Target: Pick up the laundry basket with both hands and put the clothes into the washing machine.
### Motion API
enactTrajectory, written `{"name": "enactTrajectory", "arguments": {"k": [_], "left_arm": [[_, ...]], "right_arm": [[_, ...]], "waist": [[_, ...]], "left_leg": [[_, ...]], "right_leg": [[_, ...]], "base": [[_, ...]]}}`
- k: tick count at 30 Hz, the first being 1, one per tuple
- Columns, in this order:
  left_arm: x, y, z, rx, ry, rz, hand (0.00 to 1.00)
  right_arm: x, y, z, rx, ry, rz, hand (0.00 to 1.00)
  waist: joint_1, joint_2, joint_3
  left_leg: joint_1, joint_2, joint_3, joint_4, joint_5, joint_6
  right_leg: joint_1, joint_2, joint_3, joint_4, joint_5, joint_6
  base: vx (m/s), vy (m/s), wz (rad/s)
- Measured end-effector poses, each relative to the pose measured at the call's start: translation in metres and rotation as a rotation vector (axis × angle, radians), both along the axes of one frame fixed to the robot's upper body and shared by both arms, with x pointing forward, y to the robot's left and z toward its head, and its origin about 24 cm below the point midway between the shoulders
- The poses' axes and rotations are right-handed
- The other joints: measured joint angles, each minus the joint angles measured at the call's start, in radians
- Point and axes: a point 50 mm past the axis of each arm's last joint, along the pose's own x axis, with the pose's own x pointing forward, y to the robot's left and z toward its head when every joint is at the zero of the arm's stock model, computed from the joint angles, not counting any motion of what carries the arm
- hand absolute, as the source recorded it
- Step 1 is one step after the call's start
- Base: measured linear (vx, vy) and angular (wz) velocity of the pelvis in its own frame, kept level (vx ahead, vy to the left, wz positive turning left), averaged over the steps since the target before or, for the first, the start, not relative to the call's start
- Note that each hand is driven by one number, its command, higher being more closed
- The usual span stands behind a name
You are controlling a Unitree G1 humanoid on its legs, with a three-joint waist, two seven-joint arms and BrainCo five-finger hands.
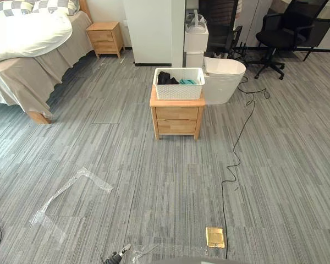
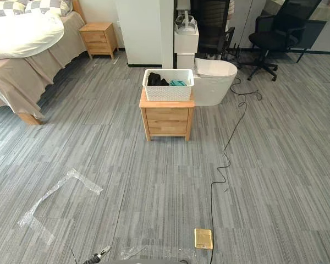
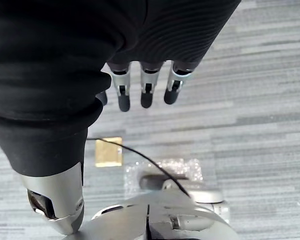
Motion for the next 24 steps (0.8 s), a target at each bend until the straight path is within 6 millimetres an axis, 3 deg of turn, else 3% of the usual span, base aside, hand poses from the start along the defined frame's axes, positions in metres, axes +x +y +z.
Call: {"name": "enactTrajectory", "arguments": {"k": [24], "left_arm": [[0.0030,-0.0007,0.0002,-0.001,-0.012,-0.001,0.00]], "right_arm": [[0.0034,0.0014,0.0001,0.017,-0.017,0.008,0.00]], "waist": [[0.002,-0.011,0.018]], "left_leg": [[0.019,0.001,0.008,-0.012,-0.001,-0.001]], "right_leg": [[0.010,0.002,0.000,-0.005,0.009,-0.014]], "base": [[-0.04,0.002,-0.01]]}}
